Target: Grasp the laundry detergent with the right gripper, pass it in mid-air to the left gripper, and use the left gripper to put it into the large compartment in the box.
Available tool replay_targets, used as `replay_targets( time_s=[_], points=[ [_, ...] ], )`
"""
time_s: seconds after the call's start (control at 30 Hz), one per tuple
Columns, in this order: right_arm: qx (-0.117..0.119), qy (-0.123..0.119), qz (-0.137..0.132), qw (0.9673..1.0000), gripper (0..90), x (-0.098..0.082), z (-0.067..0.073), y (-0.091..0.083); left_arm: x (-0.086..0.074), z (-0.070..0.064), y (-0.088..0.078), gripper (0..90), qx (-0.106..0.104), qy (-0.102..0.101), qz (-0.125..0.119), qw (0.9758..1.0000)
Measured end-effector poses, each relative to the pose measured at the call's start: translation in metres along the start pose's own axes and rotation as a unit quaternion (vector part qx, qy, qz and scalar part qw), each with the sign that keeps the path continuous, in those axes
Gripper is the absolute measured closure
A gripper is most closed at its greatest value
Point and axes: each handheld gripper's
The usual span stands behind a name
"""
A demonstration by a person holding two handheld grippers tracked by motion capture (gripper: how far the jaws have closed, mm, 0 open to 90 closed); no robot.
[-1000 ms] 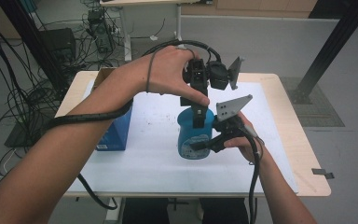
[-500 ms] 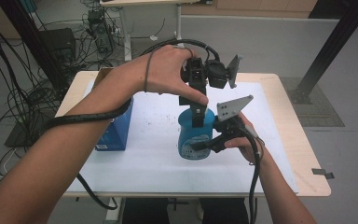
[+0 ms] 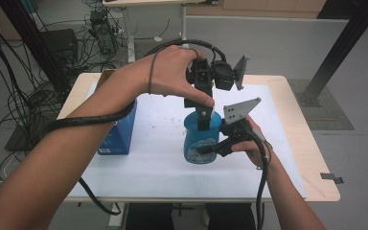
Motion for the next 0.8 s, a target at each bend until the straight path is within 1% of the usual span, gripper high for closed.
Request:
replay_targets(
  time_s=[0.33, 0.37, 0.8],
  points=[
    [-0.003, 0.001, -0.001, 1.0, 42.8, -0.0011, 0.0009, -0.0006, 0.0027, -0.0007, 0.0006, 6.0, -0.001, 0.002, 0.002, 1.0],
    [-0.003, 0.004, -0.002, 1.0, 42.8, -0.0017, 0.0011, -0.0006, 0.0029, -0.0008, 0.0004, 6.0, 0.0, 0.003, 0.003, 1.0],
    [-0.003, 0.003, -0.002, 1.0, 42.8, -0.0019, 0.0007, 0.0, 0.0006, -0.0007, 0.0002, 5.8, 0.0, 0.002, 0.0, 1.0]
  ],
)
Point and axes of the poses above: each handheld gripper's, and its own axes: y roughly forward along the jaws, x roughly out of its top, z roughly to its left, and after that the axes turned 3 degrees about y, right-handed
